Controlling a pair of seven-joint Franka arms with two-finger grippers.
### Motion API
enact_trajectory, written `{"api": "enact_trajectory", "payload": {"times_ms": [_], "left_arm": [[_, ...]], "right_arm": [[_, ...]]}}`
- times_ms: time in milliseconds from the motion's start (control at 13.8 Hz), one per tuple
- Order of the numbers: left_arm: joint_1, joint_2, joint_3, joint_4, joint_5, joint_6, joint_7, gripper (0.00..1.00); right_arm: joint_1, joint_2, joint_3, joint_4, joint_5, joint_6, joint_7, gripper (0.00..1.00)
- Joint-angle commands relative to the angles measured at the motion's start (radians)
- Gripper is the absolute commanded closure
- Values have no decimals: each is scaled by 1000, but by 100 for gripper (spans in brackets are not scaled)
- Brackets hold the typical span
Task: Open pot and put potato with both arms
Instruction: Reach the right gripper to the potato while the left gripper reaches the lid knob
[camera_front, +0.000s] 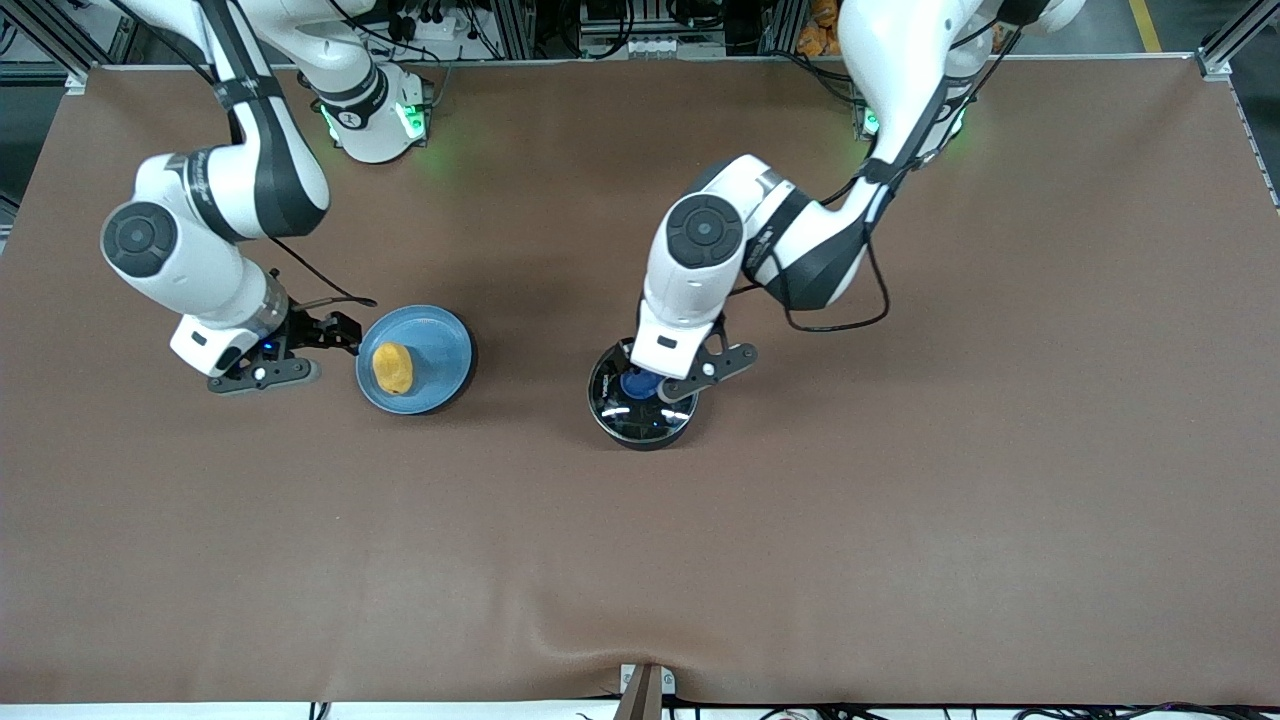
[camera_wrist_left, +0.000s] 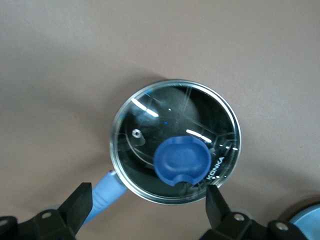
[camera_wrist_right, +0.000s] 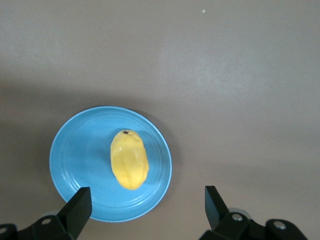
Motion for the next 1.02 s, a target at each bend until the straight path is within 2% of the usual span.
{"api": "enact_trajectory", "payload": {"times_ms": [0,145,435,944], "left_arm": [[-73,60,64,75,22,0,-46,0],[-110,76,106,73,20,21,-44,0],[-113,103,107,75,22,102,-36,0],[-122,131,109,73,22,107,-35,0]], "right_arm": [[12,55,8,-5,10,55,18,0],[25,91,8,-5,12,84,18,0],[36,160,8,-5,12,141,18,0],[44,223,8,-7,12,170,18,0]]}}
